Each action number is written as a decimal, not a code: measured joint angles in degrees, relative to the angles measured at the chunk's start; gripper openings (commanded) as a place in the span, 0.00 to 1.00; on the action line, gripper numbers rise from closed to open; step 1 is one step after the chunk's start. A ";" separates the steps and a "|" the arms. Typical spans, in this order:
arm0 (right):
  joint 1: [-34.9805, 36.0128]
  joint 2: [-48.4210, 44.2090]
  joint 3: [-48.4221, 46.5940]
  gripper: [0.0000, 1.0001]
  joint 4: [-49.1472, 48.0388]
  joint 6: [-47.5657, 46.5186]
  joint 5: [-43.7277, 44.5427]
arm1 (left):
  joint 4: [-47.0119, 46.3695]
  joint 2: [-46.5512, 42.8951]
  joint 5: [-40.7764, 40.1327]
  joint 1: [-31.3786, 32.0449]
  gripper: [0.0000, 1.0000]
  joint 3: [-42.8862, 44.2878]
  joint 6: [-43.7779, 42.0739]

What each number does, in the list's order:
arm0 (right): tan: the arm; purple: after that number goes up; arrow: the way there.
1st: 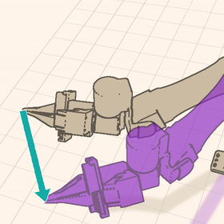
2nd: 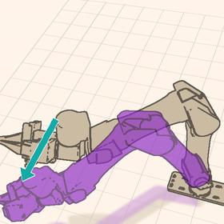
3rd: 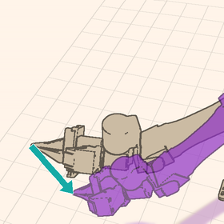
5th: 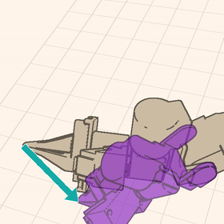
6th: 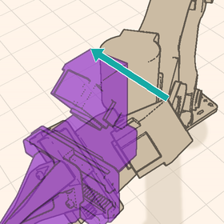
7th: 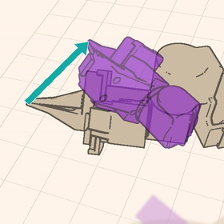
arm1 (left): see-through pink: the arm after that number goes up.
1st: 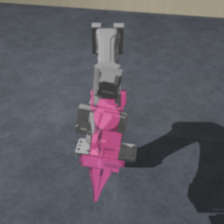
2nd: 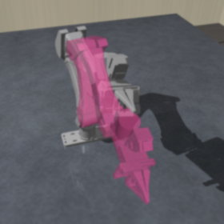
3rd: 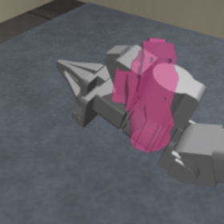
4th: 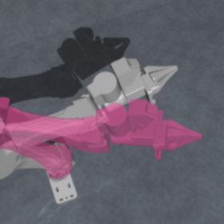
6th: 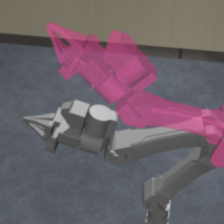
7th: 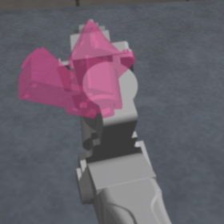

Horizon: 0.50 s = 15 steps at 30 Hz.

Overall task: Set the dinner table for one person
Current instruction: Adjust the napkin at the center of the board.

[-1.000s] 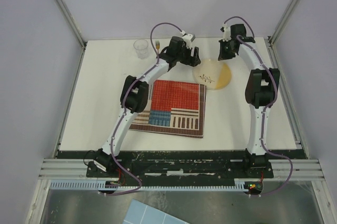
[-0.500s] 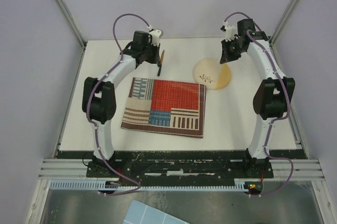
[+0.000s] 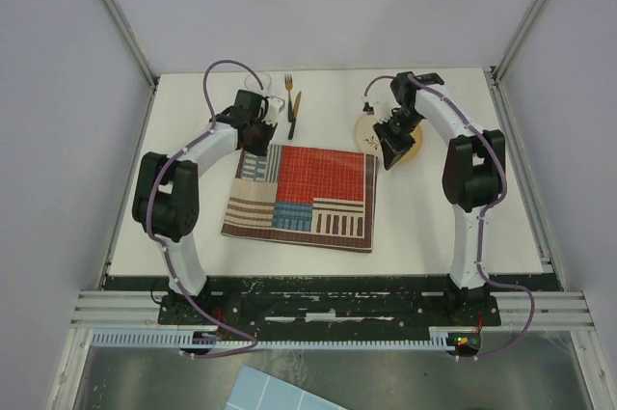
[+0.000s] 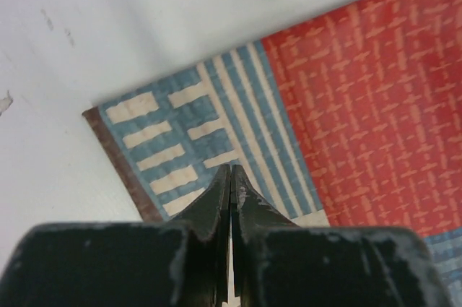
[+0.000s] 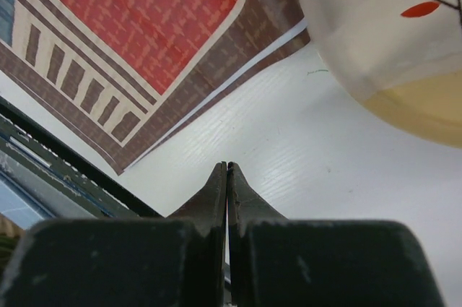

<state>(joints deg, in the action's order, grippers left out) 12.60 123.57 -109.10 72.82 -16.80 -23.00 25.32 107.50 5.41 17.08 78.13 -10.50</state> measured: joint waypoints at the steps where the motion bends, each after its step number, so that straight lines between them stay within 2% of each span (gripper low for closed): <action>1: -0.11 0.85 0.00 0.02 0.81 -0.35 0.20 | 0.11 -0.24 -0.72 -0.35 0.03 -0.55 -0.02; 15: 1.36 8.20 -0.76 0.02 3.02 -1.51 2.71 | -0.17 -0.63 -5.09 -5.77 0.03 -2.97 0.00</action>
<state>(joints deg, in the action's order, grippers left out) 13.96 131.76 -109.86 75.83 -18.31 -20.29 25.15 106.87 0.32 11.31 75.16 -10.50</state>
